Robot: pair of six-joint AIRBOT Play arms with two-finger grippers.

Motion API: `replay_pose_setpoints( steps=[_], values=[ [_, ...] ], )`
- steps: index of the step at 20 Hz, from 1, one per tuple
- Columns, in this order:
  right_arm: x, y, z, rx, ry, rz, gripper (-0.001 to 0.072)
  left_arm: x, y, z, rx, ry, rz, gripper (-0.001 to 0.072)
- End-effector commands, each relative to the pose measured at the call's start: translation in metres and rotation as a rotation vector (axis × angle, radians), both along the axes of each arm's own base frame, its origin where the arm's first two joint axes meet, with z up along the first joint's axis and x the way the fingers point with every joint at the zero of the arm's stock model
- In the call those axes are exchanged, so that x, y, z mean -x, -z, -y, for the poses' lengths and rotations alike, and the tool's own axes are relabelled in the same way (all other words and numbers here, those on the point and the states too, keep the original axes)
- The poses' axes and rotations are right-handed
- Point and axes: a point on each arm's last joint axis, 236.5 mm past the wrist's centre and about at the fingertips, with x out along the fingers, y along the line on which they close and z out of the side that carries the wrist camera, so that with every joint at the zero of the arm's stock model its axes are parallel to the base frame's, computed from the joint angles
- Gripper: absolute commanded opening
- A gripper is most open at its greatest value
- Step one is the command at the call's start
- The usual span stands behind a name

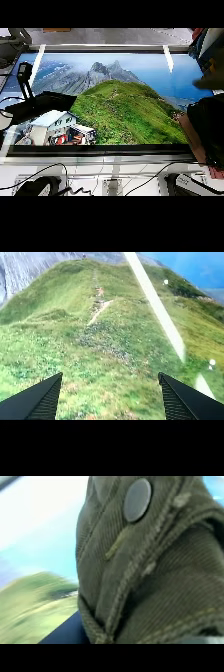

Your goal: Fold the clothes and pants, and hang the long-sleeved shirts on hangers.

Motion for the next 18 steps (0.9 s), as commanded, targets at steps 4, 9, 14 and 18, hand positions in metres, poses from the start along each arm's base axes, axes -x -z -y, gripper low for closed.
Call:
replay_pose_setpoints(
  steps=[4,9,14,18],
  values=[
    [0.190,0.033,0.096,-0.111,0.611,-0.235,0.0053,0.001,-0.005,-0.001,0.002,-0.002,0.013,0.0693],
    [0.188,0.041,0.098,-0.175,0.597,-0.193,0.0684,0.001,-0.005,-0.001,0.002,-0.002,0.013,0.0693],
    [0.159,0.034,0.090,-0.196,0.489,-0.111,0.0484,0.001,-0.005,-0.001,0.002,-0.002,0.013,0.0693],
    [0.096,0.025,0.042,-0.212,0.182,-0.061,0.0049,0.001,-0.005,-0.001,0.002,-0.002,0.013,0.0693]
  ],
)
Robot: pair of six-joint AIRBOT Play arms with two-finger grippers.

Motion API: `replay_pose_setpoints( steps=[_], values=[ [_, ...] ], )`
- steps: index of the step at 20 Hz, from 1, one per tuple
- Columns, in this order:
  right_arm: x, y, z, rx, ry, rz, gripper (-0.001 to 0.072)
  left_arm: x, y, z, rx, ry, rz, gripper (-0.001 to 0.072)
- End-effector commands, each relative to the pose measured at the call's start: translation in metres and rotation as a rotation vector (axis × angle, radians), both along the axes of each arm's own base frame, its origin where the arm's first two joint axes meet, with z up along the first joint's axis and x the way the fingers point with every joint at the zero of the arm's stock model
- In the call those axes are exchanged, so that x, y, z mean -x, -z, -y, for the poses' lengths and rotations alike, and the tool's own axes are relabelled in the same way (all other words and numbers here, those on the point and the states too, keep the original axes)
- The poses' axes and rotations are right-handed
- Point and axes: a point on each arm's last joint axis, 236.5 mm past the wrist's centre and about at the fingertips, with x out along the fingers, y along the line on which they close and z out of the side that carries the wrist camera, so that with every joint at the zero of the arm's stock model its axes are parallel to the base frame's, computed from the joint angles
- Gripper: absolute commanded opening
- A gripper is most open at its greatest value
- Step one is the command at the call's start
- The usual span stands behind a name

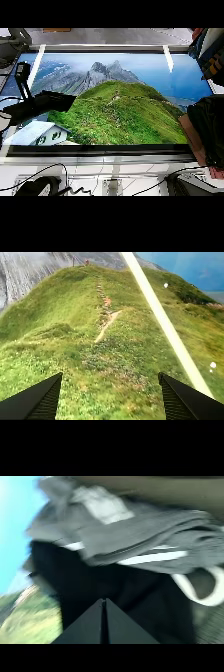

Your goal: Fold the clothes and pants, and hang the long-sleeved shirts on hangers.

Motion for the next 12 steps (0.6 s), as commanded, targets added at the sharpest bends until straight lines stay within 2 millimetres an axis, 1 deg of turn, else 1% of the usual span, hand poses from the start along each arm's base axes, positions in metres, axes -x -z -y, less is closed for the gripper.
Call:
replay_pose_setpoints(
  steps=[1,3,4,6,8,10,11,12],
  values=[
    [-0.060,-0.007,-0.052,-0.007,-0.285,0.060,0.0049,0.000,-0.001,0.000,0.000,-0.001,0.002,0.0693],
    [-0.100,-0.007,-0.100,0.019,-0.481,0.041,0.0049,0.000,-0.001,0.000,0.000,-0.001,0.002,0.0693],
    [-0.116,-0.005,-0.122,0.042,-0.558,0.023,0.0049,0.000,-0.001,0.000,0.000,-0.001,0.002,0.0693],
    [-0.150,-0.007,-0.174,0.115,-0.719,0.012,0.0049,0.000,-0.001,0.000,0.000,-0.001,0.002,0.0693],
    [-0.181,-0.018,-0.241,0.185,-0.900,0.075,0.0050,0.000,-0.001,0.000,0.000,-0.001,0.002,0.0693],
    [-0.200,-0.030,-0.306,0.233,-1.060,0.159,0.0050,0.000,-0.001,0.000,0.000,-0.001,0.002,0.0693],
    [-0.204,-0.032,-0.335,0.248,-1.136,0.189,0.0050,0.000,-0.001,0.000,0.000,-0.001,0.002,0.0693],
    [-0.206,-0.031,-0.362,0.252,-1.204,0.201,0.0050,0.000,-0.001,0.000,0.000,-0.001,0.002,0.0693]
  ],
)
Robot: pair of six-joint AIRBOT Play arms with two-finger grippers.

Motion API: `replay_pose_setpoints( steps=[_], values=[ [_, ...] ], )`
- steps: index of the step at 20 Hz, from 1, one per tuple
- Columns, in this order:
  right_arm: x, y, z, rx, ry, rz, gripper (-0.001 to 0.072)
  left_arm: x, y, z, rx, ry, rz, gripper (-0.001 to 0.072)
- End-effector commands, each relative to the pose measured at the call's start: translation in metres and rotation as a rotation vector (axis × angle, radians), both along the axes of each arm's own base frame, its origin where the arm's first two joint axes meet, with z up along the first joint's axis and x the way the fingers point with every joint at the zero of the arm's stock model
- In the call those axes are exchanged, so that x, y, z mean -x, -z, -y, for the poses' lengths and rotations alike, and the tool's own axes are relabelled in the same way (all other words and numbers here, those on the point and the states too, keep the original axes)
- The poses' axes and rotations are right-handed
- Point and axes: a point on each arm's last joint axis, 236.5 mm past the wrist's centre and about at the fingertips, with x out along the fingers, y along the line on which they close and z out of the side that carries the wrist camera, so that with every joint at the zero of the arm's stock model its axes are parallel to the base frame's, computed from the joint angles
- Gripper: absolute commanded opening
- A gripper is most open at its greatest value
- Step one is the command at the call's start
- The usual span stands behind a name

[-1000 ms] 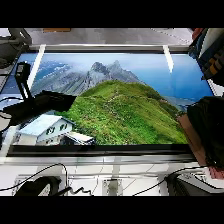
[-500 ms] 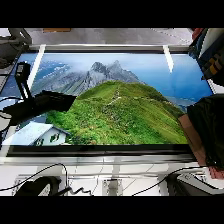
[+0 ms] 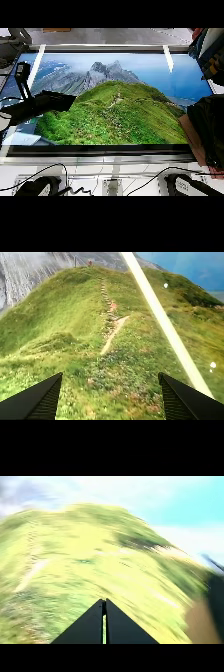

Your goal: Fold the clothes and pants, and hang the long-sleeved shirts on hangers.

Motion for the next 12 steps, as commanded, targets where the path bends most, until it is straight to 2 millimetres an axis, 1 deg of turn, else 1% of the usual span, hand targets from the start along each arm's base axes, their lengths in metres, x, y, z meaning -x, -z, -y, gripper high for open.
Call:
replay_pose_setpoints(
  steps=[1,3,4,5,6,8,9,10,12],
  values=[
    [-0.015,-0.004,-0.108,0.033,-0.271,0.076,0.0050,0.000,-0.001,0.000,0.000,0.000,0.002,0.0694],
    [-0.012,0.022,-0.153,0.049,-0.384,0.004,0.0050,0.000,-0.001,0.000,0.000,0.000,0.002,0.0693],
    [-0.011,0.039,-0.175,0.064,-0.436,-0.043,0.0050,0.000,-0.001,0.000,0.000,0.000,0.002,0.0693],
    [-0.010,0.056,-0.190,0.089,-0.473,-0.085,0.0050,0.000,-0.001,0.000,0.000,0.000,0.002,0.0693],
    [-0.012,0.072,-0.202,0.125,-0.496,-0.122,0.0050,0.000,-0.001,0.000,0.000,0.000,0.002,0.0693],
    [-0.022,0.106,-0.218,0.206,-0.516,-0.178,0.0050,0.000,-0.001,0.000,0.000,0.000,0.002,0.0694],
    [-0.026,0.119,-0.223,0.235,-0.520,-0.202,0.0050,0.000,-0.001,0.000,0.000,0.000,0.002,0.0693],
    [-0.028,0.131,-0.227,0.251,-0.526,-0.225,0.0050,0.000,-0.001,0.000,0.000,0.000,0.002,0.0693],
    [-0.033,0.146,-0.229,0.254,-0.522,-0.261,0.0050,0.000,-0.001,0.000,0.000,0.000,0.002,0.0693]
  ],
)
